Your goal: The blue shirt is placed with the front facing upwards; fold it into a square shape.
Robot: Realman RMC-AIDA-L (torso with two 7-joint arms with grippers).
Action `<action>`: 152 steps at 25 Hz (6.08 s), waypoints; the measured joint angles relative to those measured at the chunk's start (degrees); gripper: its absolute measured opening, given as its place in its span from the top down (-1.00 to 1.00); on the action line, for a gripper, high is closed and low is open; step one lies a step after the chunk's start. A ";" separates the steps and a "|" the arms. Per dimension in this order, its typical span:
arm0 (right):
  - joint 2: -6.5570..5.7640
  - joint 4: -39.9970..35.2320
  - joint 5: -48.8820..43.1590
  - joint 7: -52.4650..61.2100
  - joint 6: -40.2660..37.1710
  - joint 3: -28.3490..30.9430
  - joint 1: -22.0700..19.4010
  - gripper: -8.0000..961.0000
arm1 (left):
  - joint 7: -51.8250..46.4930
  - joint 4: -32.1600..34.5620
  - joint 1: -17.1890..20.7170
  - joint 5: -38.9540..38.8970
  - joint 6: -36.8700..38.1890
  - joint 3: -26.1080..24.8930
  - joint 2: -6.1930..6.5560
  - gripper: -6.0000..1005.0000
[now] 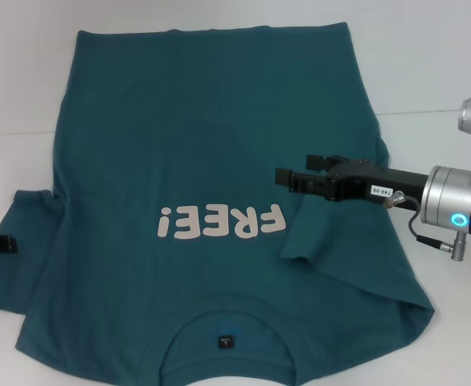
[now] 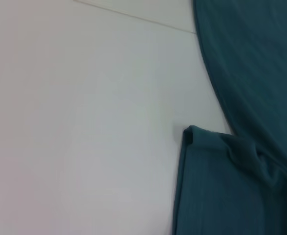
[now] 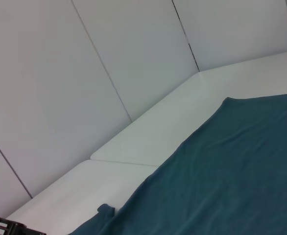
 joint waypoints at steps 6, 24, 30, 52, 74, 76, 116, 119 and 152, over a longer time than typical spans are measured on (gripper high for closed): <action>0.00 0.15 0.00 0.00 0.07 0.00 0.13 -0.96 | 0.01 0.02 -0.04 0.30 0.00 0.00 -0.18 -0.68; 0.00 0.16 0.00 0.00 0.06 0.00 0.11 -0.96 | -0.14 0.11 -0.85 -0.24 2.01 -0.28 -0.68 -0.68; 0.00 0.33 0.00 0.00 0.06 0.00 0.09 -0.96 | -0.16 0.11 -1.07 -0.25 2.86 -0.33 -0.72 -0.68; 0.00 0.69 0.00 -0.01 0.05 0.00 0.21 -0.96 | -2.89 0.11 -1.52 0.27 3.98 -0.04 -0.14 -0.47; 0.00 0.69 0.00 -0.44 0.64 0.12 0.37 -0.96 | -3.82 4.70 -2.98 2.42 0.98 -0.24 0.90 0.52; 0.00 0.69 0.00 -0.44 0.79 0.02 0.38 -0.96 | -3.83 4.53 -2.92 2.43 0.96 -0.31 0.90 0.63; 0.00 0.86 0.00 -0.44 1.60 0.00 0.38 -0.96 | -2.62 -4.40 -2.73 3.45 4.71 0.10 -1.95 0.91; 0.00 0.86 0.01 -0.44 1.62 0.00 0.38 -0.96 | -2.98 -4.80 -3.02 5.07 4.35 0.01 -2.02 0.91; 0.00 0.86 0.01 -0.29 1.63 0.15 0.31 -0.96 | -6.10 -4.55 -2.66 9.33 -5.05 -0.55 -1.73 0.91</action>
